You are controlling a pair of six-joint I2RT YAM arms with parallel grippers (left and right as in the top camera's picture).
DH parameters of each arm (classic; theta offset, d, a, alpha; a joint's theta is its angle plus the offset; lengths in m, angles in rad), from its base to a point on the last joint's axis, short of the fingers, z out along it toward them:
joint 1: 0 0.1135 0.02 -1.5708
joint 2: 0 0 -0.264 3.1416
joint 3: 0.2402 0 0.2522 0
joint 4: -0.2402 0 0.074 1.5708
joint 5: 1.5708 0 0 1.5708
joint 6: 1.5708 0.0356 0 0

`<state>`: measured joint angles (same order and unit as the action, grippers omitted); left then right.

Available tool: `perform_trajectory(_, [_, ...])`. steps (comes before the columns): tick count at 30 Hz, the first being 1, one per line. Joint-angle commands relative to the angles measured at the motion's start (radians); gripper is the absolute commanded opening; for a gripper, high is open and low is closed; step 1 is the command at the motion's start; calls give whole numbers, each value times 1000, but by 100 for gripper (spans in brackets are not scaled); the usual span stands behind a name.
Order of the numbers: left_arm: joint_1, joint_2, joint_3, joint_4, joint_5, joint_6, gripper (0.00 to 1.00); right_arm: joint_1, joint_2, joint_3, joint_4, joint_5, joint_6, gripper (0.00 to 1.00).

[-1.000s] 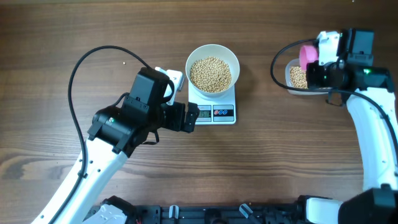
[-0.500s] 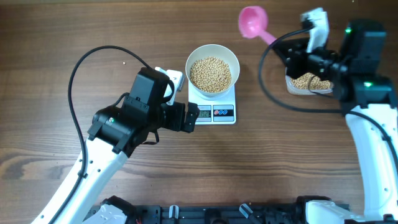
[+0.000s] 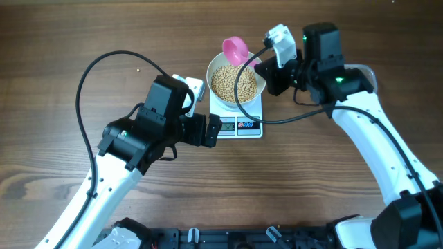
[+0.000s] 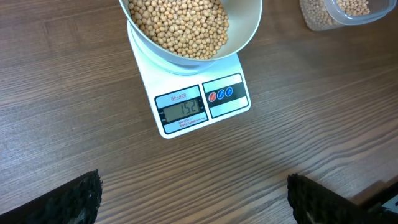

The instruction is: Scoop item into bowl and weigh 150g on scale

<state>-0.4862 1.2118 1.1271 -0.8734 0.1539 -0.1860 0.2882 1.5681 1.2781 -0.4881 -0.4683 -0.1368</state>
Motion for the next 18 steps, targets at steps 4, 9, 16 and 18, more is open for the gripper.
perform_trajectory(4, [-5,2,5,2,9,-2,100,18,70,10,-5,177,-35,4])
perform_trajectory(9, [-5,2,5,2,9,-2,100,33,97,10,-18,215,-75,4])
perform_trajectory(16, [-5,2,5,2,9,-2,100,85,143,10,-22,279,-73,4])
perform_trajectory(18, [-5,2,5,2,9,-2,100,103,145,6,-21,341,-74,4])
